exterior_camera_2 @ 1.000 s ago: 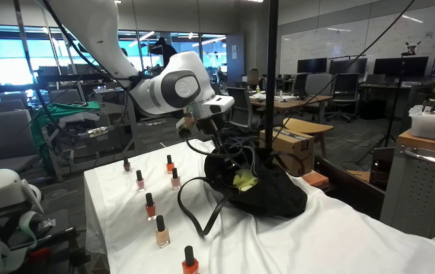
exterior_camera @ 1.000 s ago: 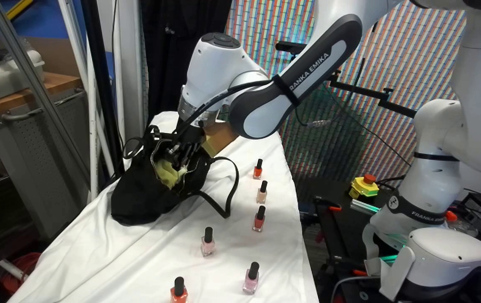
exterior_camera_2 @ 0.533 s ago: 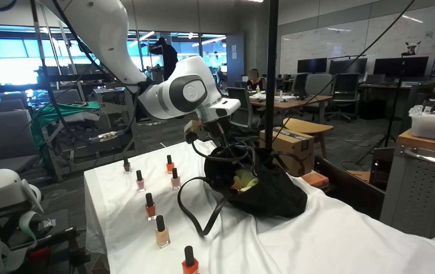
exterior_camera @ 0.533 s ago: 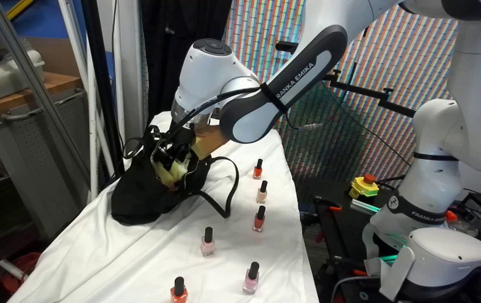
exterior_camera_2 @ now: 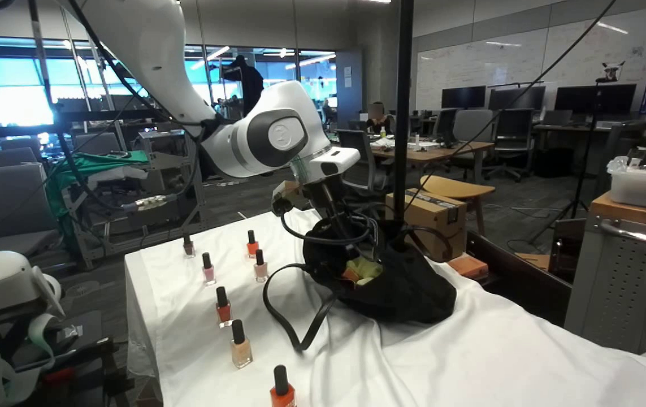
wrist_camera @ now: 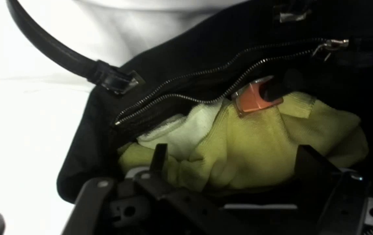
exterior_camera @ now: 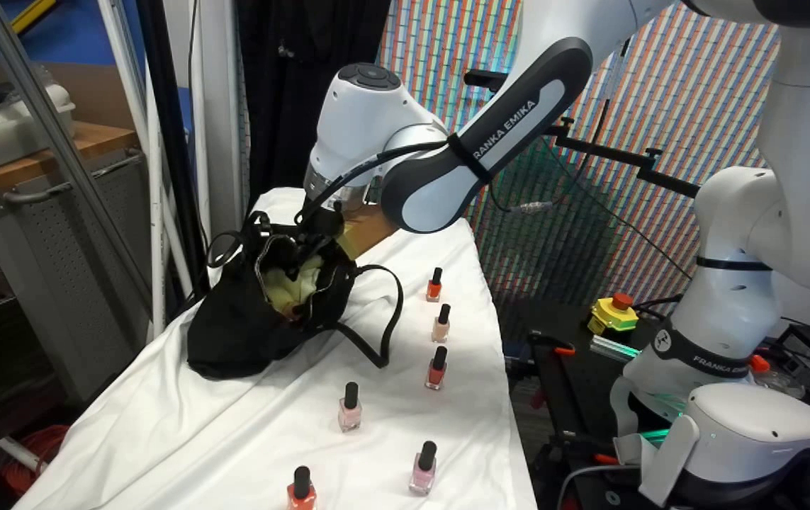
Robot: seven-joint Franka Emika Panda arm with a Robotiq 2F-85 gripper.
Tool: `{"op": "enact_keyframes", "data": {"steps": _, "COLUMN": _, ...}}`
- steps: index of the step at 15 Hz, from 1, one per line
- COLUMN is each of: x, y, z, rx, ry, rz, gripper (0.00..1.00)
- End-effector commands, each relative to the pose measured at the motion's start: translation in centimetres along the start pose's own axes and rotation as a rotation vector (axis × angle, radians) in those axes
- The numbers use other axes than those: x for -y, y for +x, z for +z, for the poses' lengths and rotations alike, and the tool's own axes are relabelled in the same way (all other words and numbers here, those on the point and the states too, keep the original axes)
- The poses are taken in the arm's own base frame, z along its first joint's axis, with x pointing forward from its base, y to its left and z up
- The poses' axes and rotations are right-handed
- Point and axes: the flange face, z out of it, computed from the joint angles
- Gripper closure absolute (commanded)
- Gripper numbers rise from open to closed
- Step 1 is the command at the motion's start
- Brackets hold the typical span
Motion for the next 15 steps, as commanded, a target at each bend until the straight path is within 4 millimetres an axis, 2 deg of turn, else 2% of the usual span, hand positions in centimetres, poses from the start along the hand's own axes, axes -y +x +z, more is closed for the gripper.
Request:
{"op": "enact_keyframes", "data": {"steps": 1, "x": -2.7, "y": -3.2, "z": -4.0, "rx": 0.076, "ry": 0.027, "rz": -0.068, "gripper": 0.00}}
{"op": "enact_keyframes", "data": {"steps": 4, "x": -4.8, "y": -5.8, "z": -7.2, "rx": 0.139, "ry": 0.046, "rz": -0.101, "gripper": 0.00}}
{"op": "enact_keyframes", "data": {"steps": 8, "x": -8.1, "y": -8.0, "z": -11.0, "rx": 0.221, "ry": 0.062, "rz": -0.071, "gripper": 0.00}}
{"op": "enact_keyframes", "data": {"steps": 11, "x": -10.6, "y": -9.1, "z": -12.4, "rx": 0.274, "ry": 0.058, "rz": -0.003, "gripper": 0.00}}
{"op": "enact_keyframes", "data": {"steps": 15, "x": -13.7, "y": -10.3, "z": -12.4, "rx": 0.315, "ry": 0.050, "rz": 0.124, "gripper": 0.00}}
